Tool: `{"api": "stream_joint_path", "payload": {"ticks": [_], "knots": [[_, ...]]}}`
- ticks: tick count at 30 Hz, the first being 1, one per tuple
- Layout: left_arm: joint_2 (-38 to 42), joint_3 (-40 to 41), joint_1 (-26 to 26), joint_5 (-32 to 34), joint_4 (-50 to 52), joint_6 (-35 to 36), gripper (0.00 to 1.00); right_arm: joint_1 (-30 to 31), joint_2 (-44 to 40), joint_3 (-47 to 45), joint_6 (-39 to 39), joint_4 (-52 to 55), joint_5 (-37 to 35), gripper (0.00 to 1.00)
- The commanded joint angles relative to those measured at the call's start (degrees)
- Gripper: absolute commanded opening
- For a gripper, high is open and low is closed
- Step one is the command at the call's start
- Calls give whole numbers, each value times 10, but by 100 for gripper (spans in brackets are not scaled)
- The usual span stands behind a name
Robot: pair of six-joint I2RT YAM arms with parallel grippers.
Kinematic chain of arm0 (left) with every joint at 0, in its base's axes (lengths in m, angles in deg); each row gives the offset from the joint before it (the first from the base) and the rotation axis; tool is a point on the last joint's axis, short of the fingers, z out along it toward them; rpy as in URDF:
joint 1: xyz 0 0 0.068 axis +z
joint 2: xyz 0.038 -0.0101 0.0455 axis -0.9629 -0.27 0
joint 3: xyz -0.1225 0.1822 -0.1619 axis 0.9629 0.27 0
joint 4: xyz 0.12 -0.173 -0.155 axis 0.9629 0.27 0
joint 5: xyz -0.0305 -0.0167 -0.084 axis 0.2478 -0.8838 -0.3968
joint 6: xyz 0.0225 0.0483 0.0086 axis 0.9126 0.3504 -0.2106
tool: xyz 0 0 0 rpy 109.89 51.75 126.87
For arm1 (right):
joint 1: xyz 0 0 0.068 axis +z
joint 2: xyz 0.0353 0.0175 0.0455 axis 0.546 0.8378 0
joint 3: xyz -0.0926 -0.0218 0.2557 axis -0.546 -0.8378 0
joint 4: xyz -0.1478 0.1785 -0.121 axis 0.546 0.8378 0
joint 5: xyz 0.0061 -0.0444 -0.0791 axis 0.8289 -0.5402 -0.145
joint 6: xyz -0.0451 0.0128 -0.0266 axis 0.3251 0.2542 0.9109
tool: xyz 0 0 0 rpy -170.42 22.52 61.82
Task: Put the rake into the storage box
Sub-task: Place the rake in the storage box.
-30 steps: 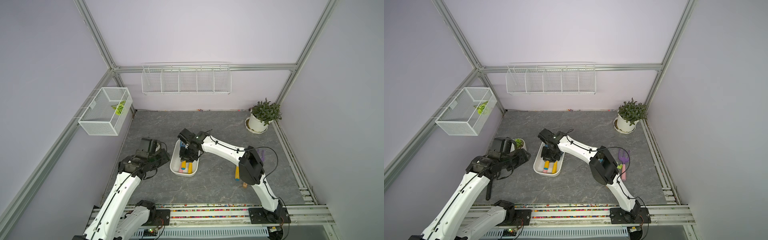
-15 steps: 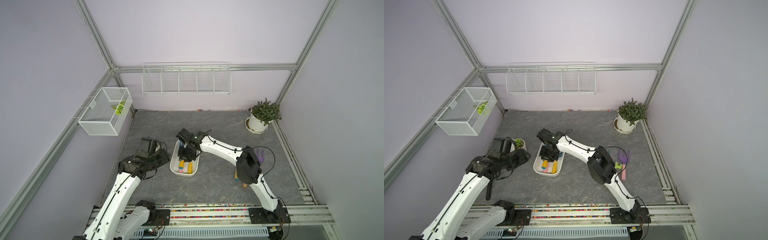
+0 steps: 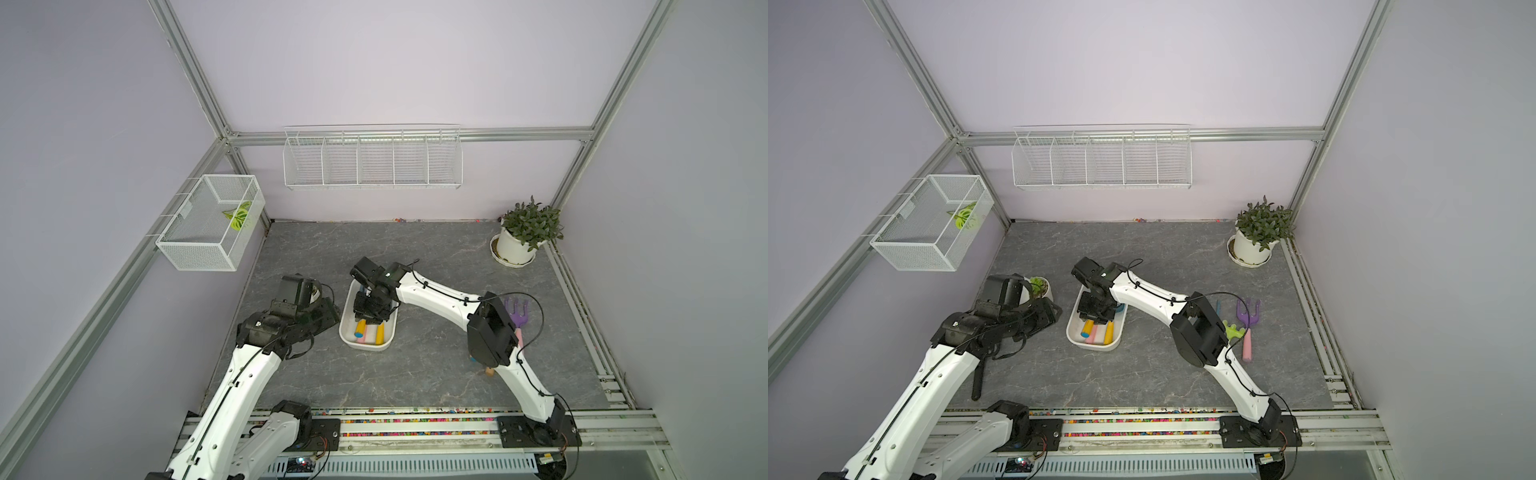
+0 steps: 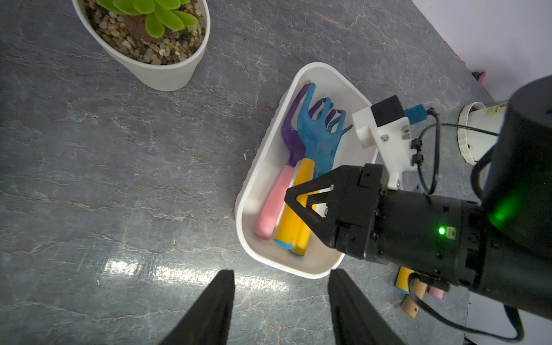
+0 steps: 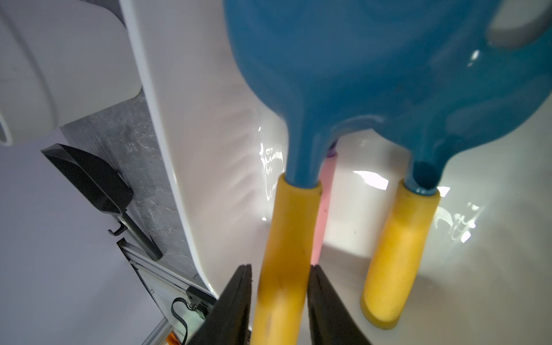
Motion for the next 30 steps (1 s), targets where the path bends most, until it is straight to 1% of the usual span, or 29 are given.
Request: {"api": "stream_joint_path", "payload": {"ticks": [1, 2, 5, 10, 15, 18, 24, 30], "knots": [[7, -4, 4, -4, 1, 7, 56, 4, -5, 13, 8, 14, -10, 45], [7, -4, 4, -6, 0, 7, 56, 4, -9, 13, 12, 14, -13, 47], [4, -4, 4, -9, -6, 4, 56, 3, -21, 13, 26, 19, -23, 47], [-5, -15, 4, -6, -8, 5, 56, 3, -62, 10, 63, 20, -63, 41], [-12, -22, 5, -7, -7, 6, 56, -6, -123, -3, 110, 34, -119, 39], [-13, -22, 4, -6, -8, 4, 56, -21, -173, -51, 133, 14, -127, 39], [-13, -20, 4, -9, -14, 6, 56, -66, -281, -206, 146, -66, -121, 40], [-15, -14, 4, -40, -37, 19, 55, -112, -357, -312, 161, -65, -133, 41]]}}
